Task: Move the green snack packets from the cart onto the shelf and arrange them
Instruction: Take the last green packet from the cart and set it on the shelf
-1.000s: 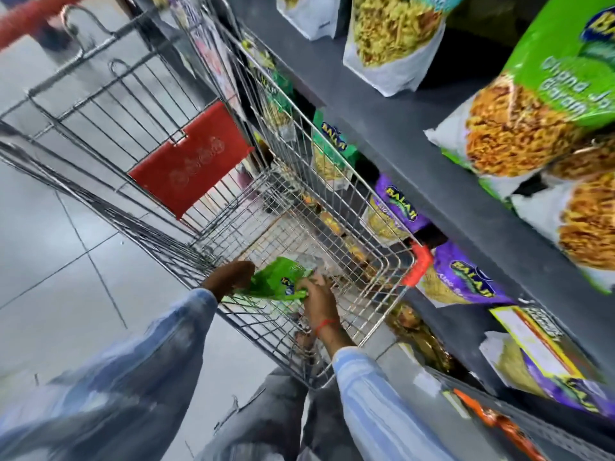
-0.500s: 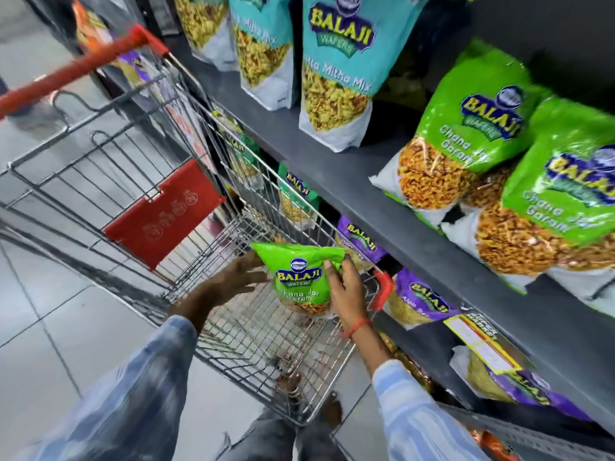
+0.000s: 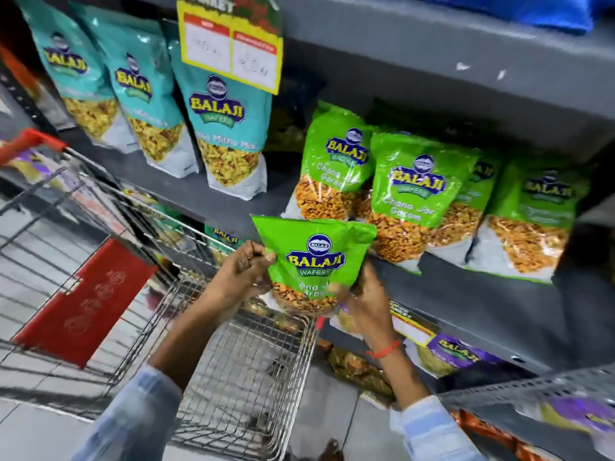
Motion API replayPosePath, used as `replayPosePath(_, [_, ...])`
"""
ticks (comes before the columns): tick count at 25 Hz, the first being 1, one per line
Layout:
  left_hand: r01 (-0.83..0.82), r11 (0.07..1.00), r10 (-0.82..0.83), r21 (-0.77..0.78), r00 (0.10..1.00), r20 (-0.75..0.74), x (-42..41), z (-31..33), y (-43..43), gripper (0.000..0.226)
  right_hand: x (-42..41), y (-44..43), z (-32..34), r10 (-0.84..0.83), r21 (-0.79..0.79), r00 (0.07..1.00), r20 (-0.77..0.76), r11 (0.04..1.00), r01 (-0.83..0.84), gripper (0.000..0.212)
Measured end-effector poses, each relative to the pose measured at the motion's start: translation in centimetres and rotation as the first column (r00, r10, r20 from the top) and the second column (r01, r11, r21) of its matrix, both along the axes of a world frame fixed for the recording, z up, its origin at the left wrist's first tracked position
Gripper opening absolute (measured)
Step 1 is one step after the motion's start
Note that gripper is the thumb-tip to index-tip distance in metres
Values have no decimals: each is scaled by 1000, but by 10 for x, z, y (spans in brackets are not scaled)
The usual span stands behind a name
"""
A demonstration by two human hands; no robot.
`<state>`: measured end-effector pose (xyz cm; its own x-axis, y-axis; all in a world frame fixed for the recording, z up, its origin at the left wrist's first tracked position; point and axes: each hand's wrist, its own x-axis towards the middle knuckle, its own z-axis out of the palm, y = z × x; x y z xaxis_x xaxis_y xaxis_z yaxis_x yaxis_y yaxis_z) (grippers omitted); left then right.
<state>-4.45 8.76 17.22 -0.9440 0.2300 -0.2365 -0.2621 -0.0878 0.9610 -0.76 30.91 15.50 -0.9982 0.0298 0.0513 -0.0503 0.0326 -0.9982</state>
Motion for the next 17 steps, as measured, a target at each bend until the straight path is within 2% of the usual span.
replayPosePath(2, [18, 1000, -18, 7, 999, 27, -2, 16, 21, 17, 14, 17, -1, 7, 214, 999, 45, 977, -17, 64])
replayPosePath(5, [76, 996, -77, 37, 997, 19, -7, 34, 63, 13, 27, 48, 1, -140, 278, 990, -14, 951, 138, 56])
replayPosePath(7, [119, 992, -117, 40, 992, -38, -9, 45, 98, 13, 31, 74, 6, -248, 250, 969, -22, 937, 245, 53])
replayPosePath(10, [208, 977, -211, -40, 959, -189, -11, 47, 148, 18, 32, 120, 13, -370, 144, 929, 5, 920, 365, 46])
replayPosePath(13, [314, 926, -366, -208, 879, -307, -8, 41, 196, 47, 28, 173, 21, -401, 98, 916, 9, 912, 399, 45])
replayPosePath(15, [295, 904, -402, -310, 833, -380, -6, 35, 225, 56, 22, 199, 24, -385, 66, 923, 6, 921, 384, 45])
replayPosePath(17, [253, 903, -390, -348, 822, -414, -9, 32, 248, 58, 13, 213, 24, -352, 19, 936, -6, 936, 352, 45])
